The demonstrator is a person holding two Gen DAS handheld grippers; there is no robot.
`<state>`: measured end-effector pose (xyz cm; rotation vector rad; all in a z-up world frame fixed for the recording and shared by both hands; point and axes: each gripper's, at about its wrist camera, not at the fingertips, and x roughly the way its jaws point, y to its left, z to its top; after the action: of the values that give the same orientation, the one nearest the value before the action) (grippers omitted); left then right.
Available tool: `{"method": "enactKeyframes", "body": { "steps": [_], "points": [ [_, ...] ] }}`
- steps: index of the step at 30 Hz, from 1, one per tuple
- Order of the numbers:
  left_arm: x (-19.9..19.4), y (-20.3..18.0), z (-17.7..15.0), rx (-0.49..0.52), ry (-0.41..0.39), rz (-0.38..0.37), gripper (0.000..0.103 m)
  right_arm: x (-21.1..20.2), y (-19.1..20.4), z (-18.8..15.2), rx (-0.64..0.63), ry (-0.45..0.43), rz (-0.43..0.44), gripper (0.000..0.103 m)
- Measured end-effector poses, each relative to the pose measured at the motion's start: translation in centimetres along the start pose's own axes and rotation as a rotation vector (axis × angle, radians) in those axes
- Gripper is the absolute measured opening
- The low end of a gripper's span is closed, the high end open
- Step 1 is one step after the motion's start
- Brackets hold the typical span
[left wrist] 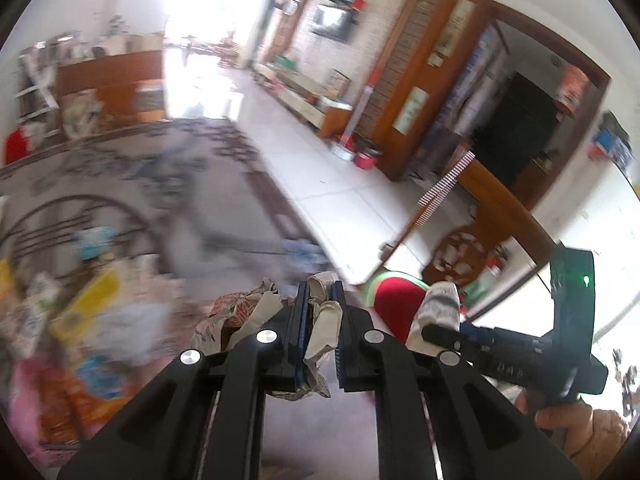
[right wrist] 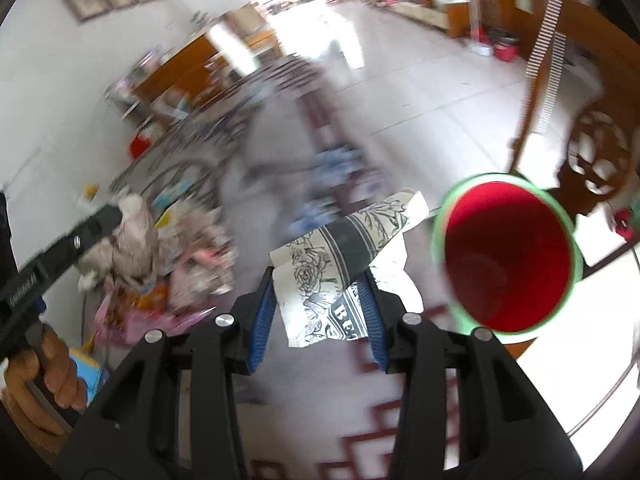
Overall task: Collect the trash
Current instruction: 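Carry both held papers to the red bucket and release them inside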
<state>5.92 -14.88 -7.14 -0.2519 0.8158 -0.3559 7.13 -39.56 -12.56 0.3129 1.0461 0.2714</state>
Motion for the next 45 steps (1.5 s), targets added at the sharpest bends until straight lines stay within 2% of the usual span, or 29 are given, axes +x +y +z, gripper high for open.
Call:
{"method": "enactKeyframes", "body": {
  "steps": [6,11,14,20,21,23,24,25,27,30,36,38,45],
  "points": [
    [7.1,-6.2,0.5,0.046,0.095,-0.106,0.008,-1.1,-8.2,1.7,0.121,-0.016,-0.042,0.04],
    [12.2,-10.7,0.4,0.096,0.153,-0.16,0.008,-1.5,-12.8,2.3,0.171,-0.023,-0.056,0.04],
    [14.7,-13.1,0.3,0.12,0.186,-0.187,0.008,-1.8,-14.8,2.3,0.182,-0.023,-0.057,0.041],
    [17.4,-15.1,0.5,0.122,0.214,-0.203,0.011,-1.8,-17.0,2.8,0.195,-0.019,-0.052,0.041],
    [17.6,-15.3,0.6,0.122,0.218,-0.204,0.012,-1.8,-17.2,2.8,0.197,-0.018,-0.05,0.041],
    [17.9,-15.4,0.8,0.12,0.217,-0.201,0.029,-1.6,-17.7,3.0,0.204,-0.013,-0.043,0.043],
    [17.9,-15.4,0.9,0.114,0.21,-0.198,0.047,-1.5,-17.9,3.1,0.207,-0.012,-0.041,0.046],
    [17.9,-15.4,1.0,0.105,0.2,-0.198,0.055,-1.5,-18.0,3.1,0.214,-0.013,-0.04,0.053],
    [17.8,-15.3,1.4,0.089,0.186,-0.199,0.055,-1.4,-18.2,3.2,0.23,-0.015,-0.032,0.055],
    [17.6,-15.0,1.7,0.085,0.181,-0.184,0.056,-1.2,-18.4,3.4,0.243,-0.015,-0.031,0.064],
    [16.2,-13.1,1.9,0.036,0.161,-0.16,0.057,-1.0,-17.5,3.4,0.246,-0.012,-0.027,0.065],
    [15.6,-12.5,1.7,0.026,0.153,-0.153,0.057,-1.0,-17.2,3.3,0.25,-0.014,-0.025,0.07],
    [11.6,-9.7,0.4,-0.027,0.111,-0.108,0.062,-0.3,-14.3,2.9,0.232,-0.009,-0.007,0.071]
  ]
}}
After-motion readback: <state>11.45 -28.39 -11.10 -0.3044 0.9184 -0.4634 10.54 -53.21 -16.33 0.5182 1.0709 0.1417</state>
